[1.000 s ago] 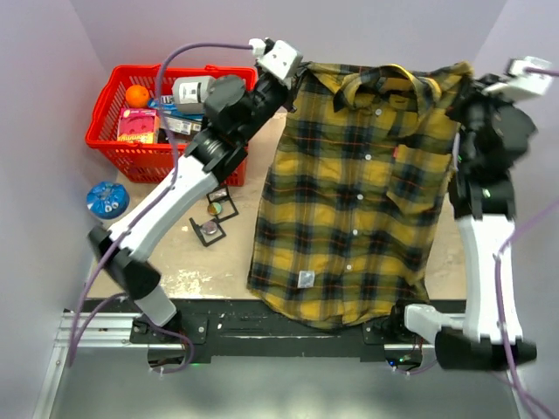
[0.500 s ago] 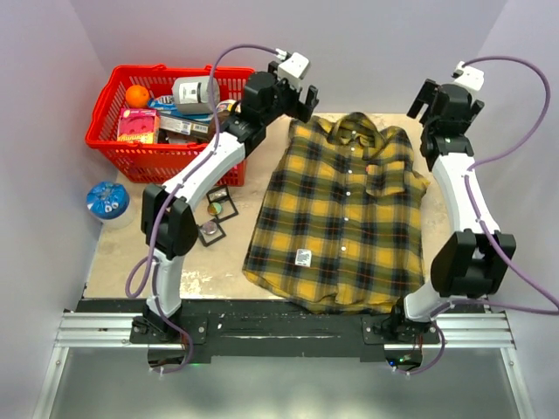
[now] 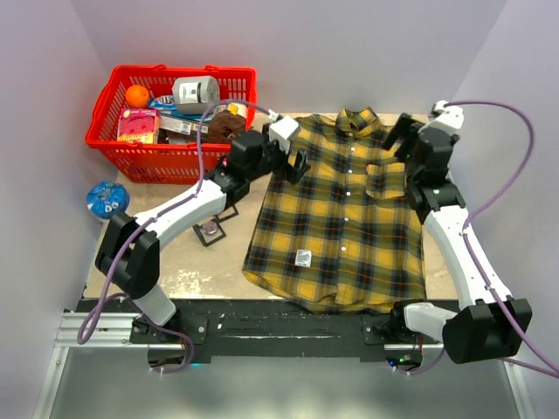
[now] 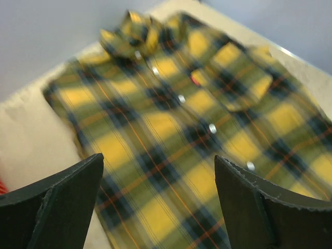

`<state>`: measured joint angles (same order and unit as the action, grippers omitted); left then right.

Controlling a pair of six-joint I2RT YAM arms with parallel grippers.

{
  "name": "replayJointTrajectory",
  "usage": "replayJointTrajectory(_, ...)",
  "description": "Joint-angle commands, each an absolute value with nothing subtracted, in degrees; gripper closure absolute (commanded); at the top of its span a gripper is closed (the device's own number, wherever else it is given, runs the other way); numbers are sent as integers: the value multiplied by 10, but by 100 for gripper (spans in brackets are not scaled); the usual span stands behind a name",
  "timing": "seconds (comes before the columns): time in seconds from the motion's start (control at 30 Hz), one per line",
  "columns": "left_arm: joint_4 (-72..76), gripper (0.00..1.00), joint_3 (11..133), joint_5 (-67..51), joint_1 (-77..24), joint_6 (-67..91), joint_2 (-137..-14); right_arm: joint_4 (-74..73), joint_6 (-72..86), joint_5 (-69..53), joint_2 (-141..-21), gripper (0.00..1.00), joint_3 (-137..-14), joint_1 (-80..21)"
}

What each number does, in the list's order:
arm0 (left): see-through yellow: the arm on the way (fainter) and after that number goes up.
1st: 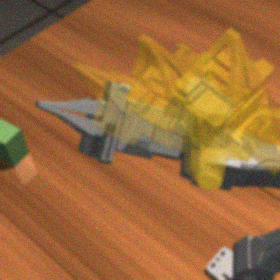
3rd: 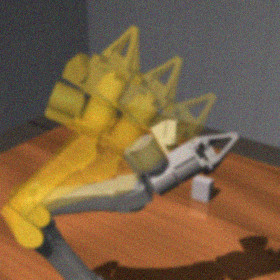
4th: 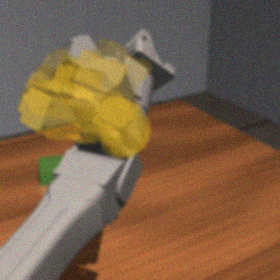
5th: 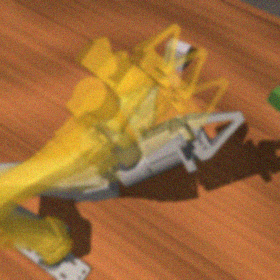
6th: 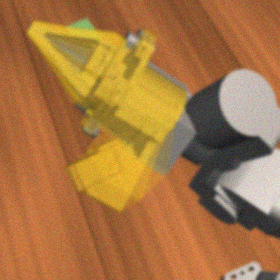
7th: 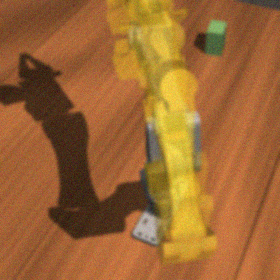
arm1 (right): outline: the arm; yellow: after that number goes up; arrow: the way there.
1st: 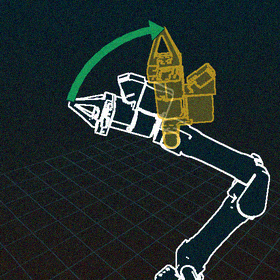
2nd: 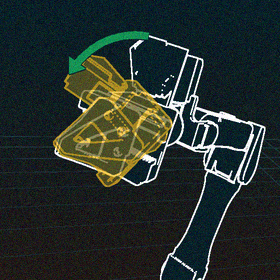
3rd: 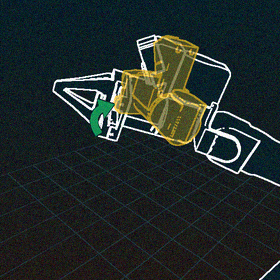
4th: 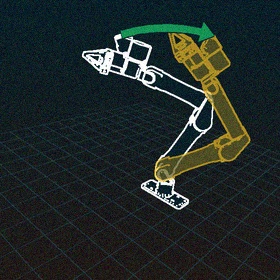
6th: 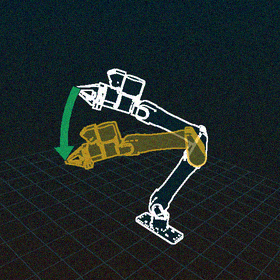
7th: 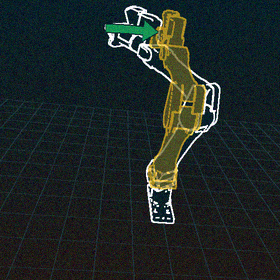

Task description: Pin the brooch onto the clothing

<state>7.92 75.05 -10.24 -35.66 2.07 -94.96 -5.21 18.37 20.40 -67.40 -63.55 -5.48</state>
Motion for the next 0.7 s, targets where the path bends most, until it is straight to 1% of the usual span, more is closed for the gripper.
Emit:
replayJointTrajectory(0.0,133,9,664,-109,-361,68,-925,-66,219,187,-657,6,-592,-89)
replayJointTrajectory(0.13,151,10,588,-118,-362,107,-926,-48,238,164,-649,8,-522,-109)
replayJointTrajectory(0.23,183,11,540,-120,-367,122,-932,-40,235,168,-664,7,-497,-115)
replayJointTrajectory(0.37,199,12,517,-113,-381,128,-947,-62,225,199,-713,5,-518,-114)
replayJointTrajectory(0.47,205,12,523,-112,-391,129,-954,-72,215,221,-765,3,-544,-106)
replayJointTrajectory(0.57,198,12,537,-104,-398,120,-961,-73,218,212,-816,3,-564,-87)
replayJointTrajectory(0.67,207,12,526,-98,-400,113,-976,-69,221,191,-862,3,-578,-68)
